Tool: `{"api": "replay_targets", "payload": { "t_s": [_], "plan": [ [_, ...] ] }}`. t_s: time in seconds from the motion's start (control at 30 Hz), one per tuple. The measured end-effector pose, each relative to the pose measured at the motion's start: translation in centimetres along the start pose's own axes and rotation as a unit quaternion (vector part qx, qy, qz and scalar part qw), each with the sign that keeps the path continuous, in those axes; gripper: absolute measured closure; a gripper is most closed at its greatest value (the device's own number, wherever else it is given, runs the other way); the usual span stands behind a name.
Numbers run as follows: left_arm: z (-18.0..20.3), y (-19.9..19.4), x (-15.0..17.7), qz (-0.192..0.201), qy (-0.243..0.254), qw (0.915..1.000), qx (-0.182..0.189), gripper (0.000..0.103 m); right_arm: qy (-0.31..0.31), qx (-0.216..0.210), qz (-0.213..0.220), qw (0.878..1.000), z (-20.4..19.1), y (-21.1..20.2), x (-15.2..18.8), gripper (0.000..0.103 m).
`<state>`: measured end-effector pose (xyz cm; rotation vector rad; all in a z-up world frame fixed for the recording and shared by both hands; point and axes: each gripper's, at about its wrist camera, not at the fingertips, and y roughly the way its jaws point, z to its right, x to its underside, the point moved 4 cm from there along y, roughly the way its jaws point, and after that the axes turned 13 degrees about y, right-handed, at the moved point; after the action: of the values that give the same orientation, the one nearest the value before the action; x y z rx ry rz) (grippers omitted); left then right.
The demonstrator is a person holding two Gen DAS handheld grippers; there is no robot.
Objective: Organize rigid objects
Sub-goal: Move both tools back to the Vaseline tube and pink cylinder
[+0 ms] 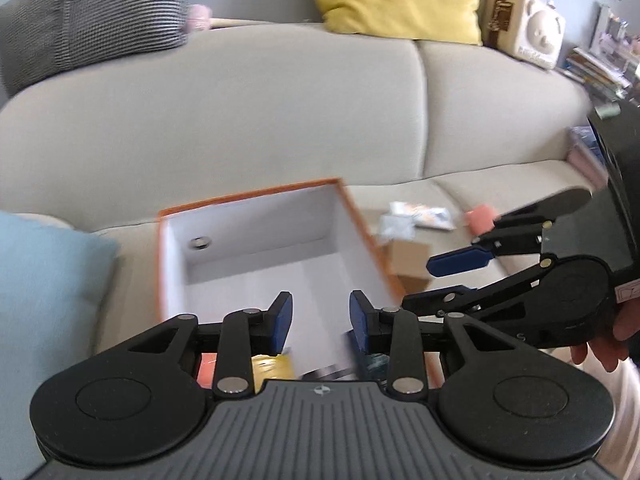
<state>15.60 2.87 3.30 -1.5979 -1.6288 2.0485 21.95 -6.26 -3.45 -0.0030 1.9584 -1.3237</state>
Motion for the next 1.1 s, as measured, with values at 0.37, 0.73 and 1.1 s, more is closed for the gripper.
{"api": "replay_targets", "payload": {
  "t_s": [0.37, 0.73, 1.1],
  "plan": [
    [7.0, 7.1, -5.0, -0.034, 0.058, 0.9901, 0.123, 0.064, 0.156, 0.075, 0.011, 0.985, 13.5, -3.9, 4.9, 0.062],
    [10.3, 15.9, -7.1, -0.111, 0.114, 0.9808, 0.113, 0.039, 0.257, 0.096, 0.021, 0.961, 21.2, -1.7, 6.7, 0.055],
    [14.2, 23.7, -11.3, -0.092, 0.31, 0.938, 0.125, 0.038, 0.281, 0.143, 0.012, 0.949, 29.0, 0.7, 4.7, 0.049]
  ]
}}
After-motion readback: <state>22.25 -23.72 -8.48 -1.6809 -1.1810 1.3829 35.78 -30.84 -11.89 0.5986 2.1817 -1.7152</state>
